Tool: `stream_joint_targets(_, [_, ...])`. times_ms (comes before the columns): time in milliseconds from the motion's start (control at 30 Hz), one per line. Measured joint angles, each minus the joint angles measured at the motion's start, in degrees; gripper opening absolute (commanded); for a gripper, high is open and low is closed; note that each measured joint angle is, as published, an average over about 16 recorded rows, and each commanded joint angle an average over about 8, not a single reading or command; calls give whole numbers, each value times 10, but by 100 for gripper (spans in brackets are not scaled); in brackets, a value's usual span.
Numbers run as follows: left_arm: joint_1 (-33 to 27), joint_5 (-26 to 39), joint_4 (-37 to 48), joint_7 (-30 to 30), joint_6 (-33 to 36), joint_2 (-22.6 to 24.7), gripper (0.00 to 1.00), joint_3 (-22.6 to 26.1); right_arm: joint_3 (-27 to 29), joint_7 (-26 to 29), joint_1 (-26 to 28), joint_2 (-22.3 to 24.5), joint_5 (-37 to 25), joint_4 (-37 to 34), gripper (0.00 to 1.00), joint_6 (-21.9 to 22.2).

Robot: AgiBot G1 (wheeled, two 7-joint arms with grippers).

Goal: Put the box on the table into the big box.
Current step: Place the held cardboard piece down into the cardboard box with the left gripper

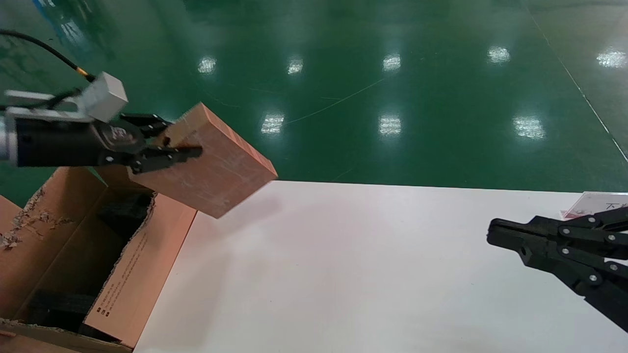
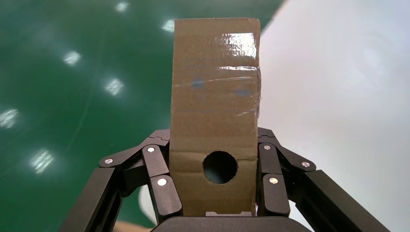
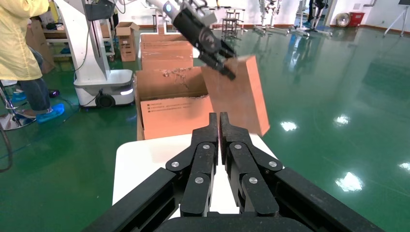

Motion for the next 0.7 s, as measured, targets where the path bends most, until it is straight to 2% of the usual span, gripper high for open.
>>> stream_joint_targets(300, [-54, 13, -17, -61, -16, -45, 0, 10, 0, 0, 0, 0, 0, 0, 0, 0])
stream_joint_targets(700, [-95, 45, -52, -106, -41, -103, 0, 25, 0, 0, 0, 0, 0, 0, 0, 0])
